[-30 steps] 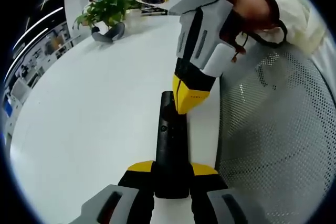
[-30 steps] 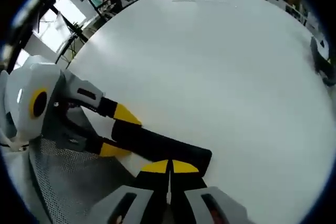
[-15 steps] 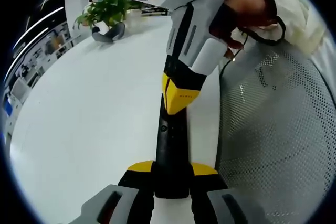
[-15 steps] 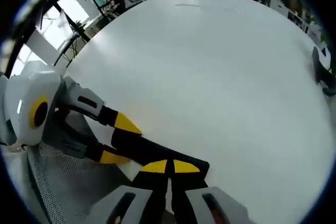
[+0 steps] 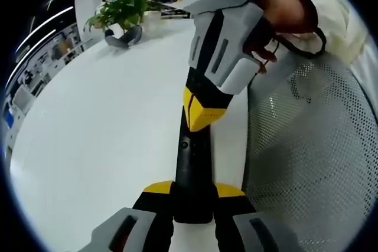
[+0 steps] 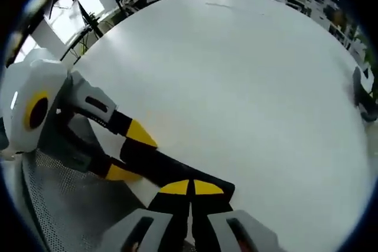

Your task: Press the specified remote control buttons in sequence, fully releasing each button before pressing the next.

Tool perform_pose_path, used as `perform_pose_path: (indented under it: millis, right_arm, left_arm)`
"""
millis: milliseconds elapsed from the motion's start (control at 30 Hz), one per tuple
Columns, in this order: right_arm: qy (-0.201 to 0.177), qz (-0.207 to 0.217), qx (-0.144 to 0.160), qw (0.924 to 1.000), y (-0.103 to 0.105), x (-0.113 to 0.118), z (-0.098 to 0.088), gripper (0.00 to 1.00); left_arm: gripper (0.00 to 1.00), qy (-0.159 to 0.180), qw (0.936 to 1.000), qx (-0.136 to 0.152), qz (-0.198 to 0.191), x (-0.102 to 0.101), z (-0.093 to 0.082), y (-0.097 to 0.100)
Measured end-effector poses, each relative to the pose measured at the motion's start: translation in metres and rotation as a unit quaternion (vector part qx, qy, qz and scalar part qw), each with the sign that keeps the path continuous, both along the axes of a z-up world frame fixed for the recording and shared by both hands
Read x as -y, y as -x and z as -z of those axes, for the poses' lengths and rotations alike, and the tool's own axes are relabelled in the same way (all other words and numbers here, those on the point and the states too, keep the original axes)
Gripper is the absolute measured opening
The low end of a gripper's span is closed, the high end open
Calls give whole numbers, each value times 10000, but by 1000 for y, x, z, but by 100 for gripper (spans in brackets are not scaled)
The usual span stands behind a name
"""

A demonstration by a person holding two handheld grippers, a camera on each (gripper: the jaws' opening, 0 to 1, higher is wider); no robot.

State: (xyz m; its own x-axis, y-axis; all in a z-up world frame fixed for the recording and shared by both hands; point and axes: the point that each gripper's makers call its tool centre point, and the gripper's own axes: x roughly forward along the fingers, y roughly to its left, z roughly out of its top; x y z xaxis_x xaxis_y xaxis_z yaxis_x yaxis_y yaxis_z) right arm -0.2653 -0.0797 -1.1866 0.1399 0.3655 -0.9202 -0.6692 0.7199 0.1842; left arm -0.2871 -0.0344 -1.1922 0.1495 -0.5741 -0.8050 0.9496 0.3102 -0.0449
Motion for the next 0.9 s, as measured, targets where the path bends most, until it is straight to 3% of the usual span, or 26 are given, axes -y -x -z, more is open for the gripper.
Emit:
perform_pose_path:
  millis: [133,333,500,900]
  right_arm:
    - [104,-31,-42,9999,-2,0,0,0]
    - [152,177,-569,9981,-2,0,-1,0]
    - [-38,196,-626,9978,-4,-16,-7,0]
    - [8,113,-841,9964,-2,-25,1,0]
  left_arm:
    - [24,19,10000,5,-19,0,0,0]
    - [24,-1,10000,37,9,0,1,0]
    - [24,78,10000,41,-32,-1,1,1]
    - [24,95,9999,31,-45,0,1,1]
